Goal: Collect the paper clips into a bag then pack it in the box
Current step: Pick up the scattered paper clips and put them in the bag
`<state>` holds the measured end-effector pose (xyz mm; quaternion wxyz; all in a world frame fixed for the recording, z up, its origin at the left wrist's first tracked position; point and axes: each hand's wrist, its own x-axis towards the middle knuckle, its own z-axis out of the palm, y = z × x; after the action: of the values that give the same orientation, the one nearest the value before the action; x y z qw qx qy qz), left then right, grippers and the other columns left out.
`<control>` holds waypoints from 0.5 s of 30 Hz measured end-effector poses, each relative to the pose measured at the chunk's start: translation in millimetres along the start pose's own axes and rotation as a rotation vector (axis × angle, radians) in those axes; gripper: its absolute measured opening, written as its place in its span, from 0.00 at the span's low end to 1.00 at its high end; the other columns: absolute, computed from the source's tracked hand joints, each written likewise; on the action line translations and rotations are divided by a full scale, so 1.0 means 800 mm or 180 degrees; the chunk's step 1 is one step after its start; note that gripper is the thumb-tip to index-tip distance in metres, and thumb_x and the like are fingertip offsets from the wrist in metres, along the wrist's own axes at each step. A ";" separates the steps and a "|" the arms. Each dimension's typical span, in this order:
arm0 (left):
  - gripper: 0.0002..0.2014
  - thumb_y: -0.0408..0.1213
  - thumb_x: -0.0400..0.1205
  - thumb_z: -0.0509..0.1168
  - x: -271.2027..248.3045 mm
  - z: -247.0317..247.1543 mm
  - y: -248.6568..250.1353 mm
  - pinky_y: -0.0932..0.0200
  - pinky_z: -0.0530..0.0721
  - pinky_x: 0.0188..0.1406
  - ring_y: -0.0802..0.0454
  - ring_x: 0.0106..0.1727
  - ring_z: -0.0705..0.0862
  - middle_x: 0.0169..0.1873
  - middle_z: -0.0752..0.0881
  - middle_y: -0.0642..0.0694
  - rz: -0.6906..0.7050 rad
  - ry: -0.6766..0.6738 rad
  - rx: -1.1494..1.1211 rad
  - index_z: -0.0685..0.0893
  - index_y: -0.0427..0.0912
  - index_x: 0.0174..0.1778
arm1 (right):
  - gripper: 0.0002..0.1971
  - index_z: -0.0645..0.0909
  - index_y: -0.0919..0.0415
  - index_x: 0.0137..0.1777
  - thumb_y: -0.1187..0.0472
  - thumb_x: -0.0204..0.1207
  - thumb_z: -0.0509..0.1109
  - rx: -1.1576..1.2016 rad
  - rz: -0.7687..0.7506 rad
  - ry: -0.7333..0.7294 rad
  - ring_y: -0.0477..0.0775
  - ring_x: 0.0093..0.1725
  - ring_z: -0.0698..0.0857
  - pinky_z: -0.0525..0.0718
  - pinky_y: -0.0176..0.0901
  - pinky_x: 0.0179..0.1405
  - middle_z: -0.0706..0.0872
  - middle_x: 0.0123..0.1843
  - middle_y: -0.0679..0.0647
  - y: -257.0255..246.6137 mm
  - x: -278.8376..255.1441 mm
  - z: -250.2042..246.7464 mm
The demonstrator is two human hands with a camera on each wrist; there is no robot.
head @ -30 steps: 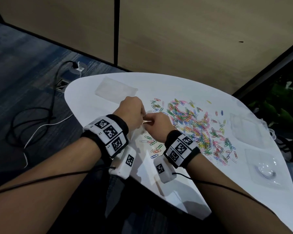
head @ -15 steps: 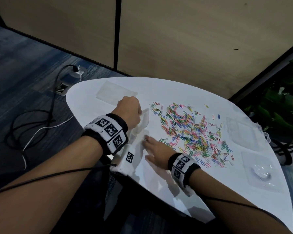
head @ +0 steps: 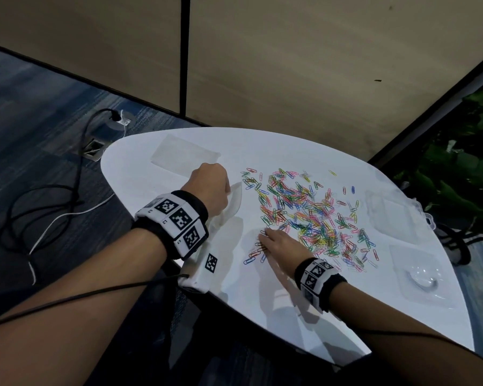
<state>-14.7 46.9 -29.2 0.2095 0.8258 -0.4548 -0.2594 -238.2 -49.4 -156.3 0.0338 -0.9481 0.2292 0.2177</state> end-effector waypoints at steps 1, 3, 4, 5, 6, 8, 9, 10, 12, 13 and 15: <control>0.13 0.25 0.79 0.64 -0.001 0.001 0.000 0.48 0.90 0.56 0.40 0.51 0.90 0.47 0.92 0.38 0.0001 -0.0002 0.0001 0.92 0.40 0.52 | 0.24 0.71 0.65 0.75 0.74 0.79 0.61 0.0068 0.0055 0.0166 0.64 0.70 0.75 0.81 0.51 0.61 0.72 0.74 0.62 -0.004 0.002 -0.003; 0.14 0.25 0.79 0.63 -0.003 0.002 0.000 0.48 0.90 0.56 0.40 0.50 0.90 0.46 0.91 0.38 0.0005 -0.0016 0.0004 0.92 0.40 0.52 | 0.13 0.83 0.65 0.58 0.74 0.78 0.64 0.0228 0.0310 0.0456 0.60 0.56 0.82 0.82 0.45 0.48 0.81 0.59 0.60 -0.004 0.010 -0.004; 0.14 0.25 0.79 0.63 -0.003 0.003 0.001 0.48 0.90 0.56 0.40 0.50 0.90 0.46 0.91 0.38 0.0013 -0.0019 0.0006 0.92 0.40 0.52 | 0.10 0.85 0.65 0.52 0.73 0.78 0.65 0.0398 0.0530 0.0516 0.58 0.51 0.84 0.81 0.43 0.44 0.82 0.54 0.59 -0.002 0.014 -0.007; 0.13 0.26 0.80 0.63 -0.004 0.004 0.001 0.47 0.90 0.56 0.40 0.50 0.91 0.46 0.91 0.37 0.0025 -0.0023 0.0014 0.92 0.40 0.52 | 0.09 0.87 0.64 0.48 0.72 0.78 0.66 0.0599 0.0760 0.0525 0.56 0.48 0.86 0.83 0.41 0.44 0.84 0.52 0.58 0.001 0.017 -0.012; 0.13 0.26 0.80 0.63 -0.004 0.004 0.002 0.47 0.90 0.55 0.40 0.50 0.91 0.47 0.91 0.37 0.0040 -0.0031 0.0024 0.92 0.40 0.52 | 0.09 0.89 0.63 0.47 0.71 0.78 0.67 0.0808 0.0940 0.0528 0.54 0.46 0.86 0.84 0.38 0.45 0.87 0.50 0.56 0.005 0.021 -0.017; 0.13 0.26 0.80 0.62 -0.007 0.007 0.004 0.47 0.91 0.55 0.39 0.49 0.91 0.47 0.91 0.38 0.0050 -0.0077 0.0034 0.92 0.39 0.52 | 0.08 0.92 0.62 0.44 0.70 0.76 0.71 0.1262 0.1175 0.0442 0.51 0.43 0.88 0.86 0.36 0.49 0.91 0.46 0.55 0.015 0.022 -0.031; 0.14 0.26 0.80 0.62 -0.008 0.007 0.005 0.47 0.91 0.54 0.39 0.48 0.91 0.47 0.91 0.38 0.0065 -0.0098 0.0040 0.92 0.39 0.52 | 0.07 0.93 0.62 0.43 0.69 0.74 0.73 0.1466 0.1257 0.0414 0.50 0.42 0.89 0.88 0.37 0.51 0.92 0.43 0.54 0.020 0.022 -0.038; 0.14 0.25 0.80 0.61 -0.009 0.008 0.007 0.47 0.91 0.54 0.39 0.48 0.91 0.47 0.91 0.38 0.0088 -0.0122 0.0057 0.92 0.39 0.52 | 0.05 0.93 0.61 0.42 0.68 0.73 0.75 0.1675 0.1349 0.0425 0.49 0.40 0.90 0.89 0.38 0.51 0.93 0.40 0.52 0.027 0.022 -0.043; 0.15 0.24 0.80 0.61 -0.009 0.010 0.009 0.48 0.90 0.54 0.39 0.48 0.91 0.47 0.91 0.38 0.0121 -0.0151 0.0089 0.91 0.39 0.52 | 0.03 0.93 0.59 0.42 0.66 0.70 0.79 0.2433 0.1619 0.0531 0.47 0.39 0.90 0.90 0.40 0.50 0.92 0.37 0.48 0.039 0.017 -0.055; 0.15 0.24 0.79 0.61 -0.008 0.011 0.009 0.48 0.90 0.54 0.39 0.48 0.91 0.47 0.91 0.38 0.0126 -0.0166 0.0108 0.91 0.38 0.52 | 0.05 0.92 0.60 0.44 0.66 0.68 0.81 0.3059 0.1679 0.0616 0.49 0.42 0.91 0.90 0.43 0.51 0.93 0.39 0.50 0.043 0.015 -0.064; 0.15 0.24 0.79 0.61 -0.007 0.013 0.010 0.48 0.90 0.54 0.39 0.48 0.90 0.47 0.91 0.37 0.0121 -0.0178 0.0133 0.92 0.38 0.51 | 0.10 0.90 0.66 0.49 0.69 0.68 0.81 0.4559 0.1543 0.0864 0.58 0.49 0.92 0.89 0.49 0.56 0.93 0.44 0.58 0.041 0.011 -0.086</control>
<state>-28.8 46.7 -31.3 0.1843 0.8136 -0.4814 -0.2688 -218.7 -93.9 -96.9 0.5626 -0.6365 0.5178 -0.1009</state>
